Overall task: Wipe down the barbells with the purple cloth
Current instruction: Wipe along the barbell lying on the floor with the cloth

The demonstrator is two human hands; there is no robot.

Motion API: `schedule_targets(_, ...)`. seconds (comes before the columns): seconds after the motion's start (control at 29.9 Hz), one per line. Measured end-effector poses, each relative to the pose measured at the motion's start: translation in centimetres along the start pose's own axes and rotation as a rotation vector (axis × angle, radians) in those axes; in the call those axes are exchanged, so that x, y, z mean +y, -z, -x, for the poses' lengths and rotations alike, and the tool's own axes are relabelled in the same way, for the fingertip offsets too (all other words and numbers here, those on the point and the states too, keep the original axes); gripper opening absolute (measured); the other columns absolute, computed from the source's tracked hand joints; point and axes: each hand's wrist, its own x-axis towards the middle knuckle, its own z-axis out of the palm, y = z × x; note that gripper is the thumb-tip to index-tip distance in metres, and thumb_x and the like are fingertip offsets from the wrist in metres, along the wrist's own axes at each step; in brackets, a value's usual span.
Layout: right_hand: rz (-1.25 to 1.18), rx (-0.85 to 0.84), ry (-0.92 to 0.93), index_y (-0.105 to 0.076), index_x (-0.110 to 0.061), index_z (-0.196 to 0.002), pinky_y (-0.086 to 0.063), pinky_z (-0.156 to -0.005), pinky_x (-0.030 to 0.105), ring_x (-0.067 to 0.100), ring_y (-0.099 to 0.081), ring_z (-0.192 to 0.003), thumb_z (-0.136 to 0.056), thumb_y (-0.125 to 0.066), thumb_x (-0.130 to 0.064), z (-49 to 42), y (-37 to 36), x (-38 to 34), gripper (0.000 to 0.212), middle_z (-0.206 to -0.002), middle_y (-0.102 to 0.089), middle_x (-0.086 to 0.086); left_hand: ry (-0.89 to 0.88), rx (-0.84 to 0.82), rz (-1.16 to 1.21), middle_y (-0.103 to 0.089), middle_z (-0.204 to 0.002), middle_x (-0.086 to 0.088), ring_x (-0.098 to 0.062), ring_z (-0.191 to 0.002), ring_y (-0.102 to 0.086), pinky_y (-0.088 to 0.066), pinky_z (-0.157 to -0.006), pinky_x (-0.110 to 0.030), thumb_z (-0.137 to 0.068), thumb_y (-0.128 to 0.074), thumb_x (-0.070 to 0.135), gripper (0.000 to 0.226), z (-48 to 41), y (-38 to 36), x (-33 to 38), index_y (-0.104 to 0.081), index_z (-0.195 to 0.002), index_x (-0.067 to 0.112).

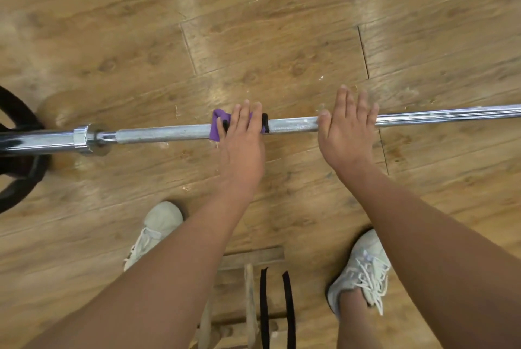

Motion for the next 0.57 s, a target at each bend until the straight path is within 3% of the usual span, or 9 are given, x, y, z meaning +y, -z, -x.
schedule_targets(0.13,-0.026,0.01,0.005,-0.017,-0.003,-0.159,0.002,-0.124,0.053,0.035,-0.006,-0.155,-0.108,-0.026,-0.039,0.1,-0.2,0.0,0.063,-0.164,-0.026,0.016,-0.062,0.008,-0.093,-0.038,-0.159,-0.006,-0.022,-0.149,-0.029,-0.023,-0.12,-0.05,-0.098,-0.044,0.006,0.055,-0.6,0.3,-1.1,-0.035,-0.152,0.015)
schedule_targets(0.2,-0.028,0.004,0.011,-0.015,-0.004,-0.16,0.003,-0.124,0.052,0.033,-0.005,-0.155,-0.108,-0.024,-0.04,0.3,-0.3,0.0,0.063,-0.164,-0.026,0.014,0.031,0.044,-0.041,-0.044,-0.153,-0.006,-0.022,-0.146,-0.033,-0.029,-0.116,-0.05,-0.099,-0.045,0.007,0.046,-0.9,1.1,-2.9,-0.042,-0.145,0.014)
schedule_targets(0.3,-0.026,0.007,0.012,-0.016,-0.004,-0.16,0.004,-0.125,0.051,0.032,-0.006,-0.155,-0.108,-0.022,-0.039,0.6,-0.3,0.3,0.063,-0.164,-0.027,0.014,0.12,0.077,-0.015,-0.044,-0.154,-0.008,-0.022,-0.147,-0.032,-0.024,-0.119,-0.051,-0.101,-0.047,0.008,0.049,-0.2,1.4,-3.7,-0.041,-0.149,0.012)
schedule_targets(0.43,-0.04,-0.004,0.002,-0.018,-0.004,-0.16,0.003,-0.125,0.05,0.032,-0.013,-0.154,-0.108,-0.021,-0.039,1.2,-0.5,0.3,0.062,-0.162,-0.03,0.014,-0.016,0.025,-0.081,-0.039,-0.158,-0.007,-0.023,-0.149,-0.029,-0.023,-0.12,-0.053,-0.098,-0.05,0.005,0.057,0.9,0.2,-1.5,-0.037,-0.152,0.014)
schedule_targets(0.57,-0.059,-0.01,0.0,-0.017,-0.005,-0.16,0.004,-0.124,0.049,0.031,-0.012,-0.154,-0.108,-0.022,-0.039,2.3,-0.7,0.6,0.062,-0.163,-0.03,0.013,-0.017,0.029,-0.08,-0.041,-0.156,-0.006,-0.023,-0.147,-0.032,-0.026,-0.119,-0.053,-0.098,-0.051,0.006,0.057,1.9,-0.6,-0.4,-0.035,-0.153,0.015)
